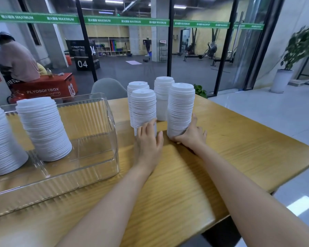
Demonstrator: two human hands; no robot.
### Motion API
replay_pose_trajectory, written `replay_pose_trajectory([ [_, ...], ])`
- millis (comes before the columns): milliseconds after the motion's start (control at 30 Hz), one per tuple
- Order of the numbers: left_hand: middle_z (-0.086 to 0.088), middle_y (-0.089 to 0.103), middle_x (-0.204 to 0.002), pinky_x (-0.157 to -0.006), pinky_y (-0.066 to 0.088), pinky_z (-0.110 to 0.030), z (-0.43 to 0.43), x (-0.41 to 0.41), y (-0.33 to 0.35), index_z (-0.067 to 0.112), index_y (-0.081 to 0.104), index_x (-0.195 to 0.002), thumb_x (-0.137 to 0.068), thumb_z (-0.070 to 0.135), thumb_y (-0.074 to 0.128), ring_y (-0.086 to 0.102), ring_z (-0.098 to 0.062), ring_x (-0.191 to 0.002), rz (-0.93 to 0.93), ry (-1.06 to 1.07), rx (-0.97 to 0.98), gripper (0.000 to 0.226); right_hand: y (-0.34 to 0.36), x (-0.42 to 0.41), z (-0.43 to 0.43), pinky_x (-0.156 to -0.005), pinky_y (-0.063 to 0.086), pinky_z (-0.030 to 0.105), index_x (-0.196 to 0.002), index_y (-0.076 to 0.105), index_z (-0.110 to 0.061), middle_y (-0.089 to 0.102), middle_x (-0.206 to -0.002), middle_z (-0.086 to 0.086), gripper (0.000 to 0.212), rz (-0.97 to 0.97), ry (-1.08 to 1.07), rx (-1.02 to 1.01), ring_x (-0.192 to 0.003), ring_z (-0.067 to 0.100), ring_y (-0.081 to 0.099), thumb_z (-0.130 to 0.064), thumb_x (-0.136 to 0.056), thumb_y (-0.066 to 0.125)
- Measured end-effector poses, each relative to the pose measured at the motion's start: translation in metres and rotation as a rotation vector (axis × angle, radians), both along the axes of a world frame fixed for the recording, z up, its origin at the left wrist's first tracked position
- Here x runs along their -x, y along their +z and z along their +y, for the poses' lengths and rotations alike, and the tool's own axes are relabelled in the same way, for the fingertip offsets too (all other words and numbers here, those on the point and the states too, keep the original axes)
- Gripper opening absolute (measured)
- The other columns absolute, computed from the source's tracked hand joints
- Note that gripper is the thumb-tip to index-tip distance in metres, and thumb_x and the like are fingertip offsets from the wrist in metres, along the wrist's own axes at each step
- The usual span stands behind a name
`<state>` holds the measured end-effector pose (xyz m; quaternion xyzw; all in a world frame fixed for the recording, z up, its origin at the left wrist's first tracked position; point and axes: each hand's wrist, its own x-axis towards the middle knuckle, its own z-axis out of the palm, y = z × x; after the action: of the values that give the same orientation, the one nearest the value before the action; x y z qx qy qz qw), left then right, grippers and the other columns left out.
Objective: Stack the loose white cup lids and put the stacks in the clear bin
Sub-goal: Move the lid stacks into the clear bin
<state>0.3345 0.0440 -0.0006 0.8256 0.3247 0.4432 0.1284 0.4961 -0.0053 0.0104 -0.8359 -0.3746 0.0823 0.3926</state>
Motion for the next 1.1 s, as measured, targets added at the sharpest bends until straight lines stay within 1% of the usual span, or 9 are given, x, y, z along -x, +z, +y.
replay_pose_trajectory([
  [167, -0.012, 0.060, -0.125, -0.097, 0.034, -0.031, -0.011, 0.006, 0.004, 0.004, 0.052, -0.133, -0.094, 0.035, 0.033, 0.052, -0.031, -0.113, -0.099, -0.017, 0.000, 0.054, 0.000, 0.019, -0.043, -0.119, 0.009, 0.053, -0.154, -0.003, -0.026, 0.053, -0.134, 0.015, 0.129, -0.007, 0.023, 0.000, -0.135, 0.031, 0.036, -0.053, -0.063, 0.084],
  [333, -0.010, 0.055, -0.131, -0.105, 0.035, -0.034, -0.032, 0.019, 0.004, 0.006, 0.047, -0.137, -0.098, 0.039, 0.033, 0.047, -0.029, -0.121, -0.127, -0.121, -0.009, 0.053, 0.001, 0.039, -0.087, -0.118, 0.012, 0.055, -0.153, 0.003, -0.025, 0.053, -0.133, 0.007, 0.124, -0.059, 0.074, -0.012, -0.132, 0.032, 0.040, -0.057, -0.063, 0.082],
  [467, -0.011, 0.053, -0.132, -0.106, 0.021, -0.011, -0.054, 0.033, 0.028, 0.005, 0.046, -0.136, -0.098, 0.034, 0.039, 0.043, -0.022, -0.122, -0.249, -0.189, -0.075, 0.048, -0.002, 0.056, -0.111, -0.115, 0.015, 0.058, -0.151, 0.006, -0.026, 0.052, -0.135, 0.001, 0.124, -0.081, 0.109, -0.011, -0.130, 0.031, 0.041, -0.059, -0.060, 0.082],
  [667, 0.002, 0.047, -0.142, -0.111, 0.019, -0.017, -0.081, 0.056, 0.088, 0.017, 0.049, -0.137, -0.100, 0.039, 0.041, 0.036, -0.011, -0.135, -0.162, -0.357, -0.243, 0.044, -0.006, 0.091, -0.129, -0.114, 0.016, 0.058, -0.151, 0.004, -0.030, 0.054, -0.128, -0.006, 0.124, -0.096, 0.200, -0.025, -0.127, 0.024, 0.043, -0.056, -0.059, 0.083],
  [733, 0.009, 0.051, -0.135, -0.109, 0.028, -0.023, -0.083, 0.063, 0.095, 0.020, 0.054, -0.134, -0.099, 0.043, 0.040, 0.040, -0.004, -0.127, -0.136, -0.398, -0.213, 0.044, -0.006, 0.105, -0.132, -0.115, 0.012, 0.058, -0.152, 0.002, -0.029, 0.053, -0.129, -0.008, 0.125, -0.103, 0.234, -0.031, -0.127, 0.022, 0.043, -0.055, -0.060, 0.083],
  [833, 0.010, 0.057, -0.127, -0.101, 0.041, -0.039, -0.080, 0.071, 0.089, 0.019, 0.059, -0.128, -0.097, 0.045, 0.043, 0.047, -0.007, -0.117, -0.082, -0.405, -0.182, 0.043, -0.007, 0.117, -0.135, -0.115, 0.010, 0.061, -0.152, 0.000, -0.028, 0.059, -0.121, -0.011, 0.125, -0.107, 0.256, -0.065, -0.124, 0.022, 0.049, -0.054, -0.061, 0.082],
  [900, 0.008, 0.057, -0.128, -0.101, 0.042, -0.040, -0.078, 0.076, 0.084, 0.017, 0.060, -0.126, -0.096, 0.044, 0.045, 0.046, -0.005, -0.118, -0.080, -0.402, -0.172, 0.043, -0.008, 0.121, -0.136, -0.116, 0.005, 0.064, -0.153, -0.001, -0.030, 0.055, -0.128, -0.018, 0.126, -0.080, 0.265, -0.119, -0.128, 0.018, 0.049, -0.050, -0.061, 0.083],
  [967, 0.005, 0.057, -0.129, -0.102, 0.041, -0.040, -0.077, 0.079, 0.084, 0.017, 0.059, -0.126, -0.095, 0.044, 0.047, 0.046, -0.007, -0.119, -0.072, -0.407, -0.164, 0.044, -0.007, 0.124, -0.136, -0.116, 0.001, 0.065, -0.153, -0.002, -0.033, 0.039, -0.145, -0.024, 0.128, -0.054, 0.280, -0.173, -0.136, 0.011, 0.039, -0.047, -0.060, 0.085],
  [1100, 0.005, 0.055, -0.132, -0.104, 0.040, -0.043, -0.077, 0.080, 0.085, 0.020, 0.057, -0.129, -0.094, 0.046, 0.047, 0.046, -0.014, -0.122, -0.039, -0.420, -0.136, 0.044, -0.003, 0.130, -0.135, -0.114, 0.018, 0.062, -0.153, 0.005, -0.033, 0.034, -0.143, -0.027, 0.128, -0.029, 0.284, -0.223, -0.136, 0.010, 0.037, -0.040, -0.054, 0.086],
])
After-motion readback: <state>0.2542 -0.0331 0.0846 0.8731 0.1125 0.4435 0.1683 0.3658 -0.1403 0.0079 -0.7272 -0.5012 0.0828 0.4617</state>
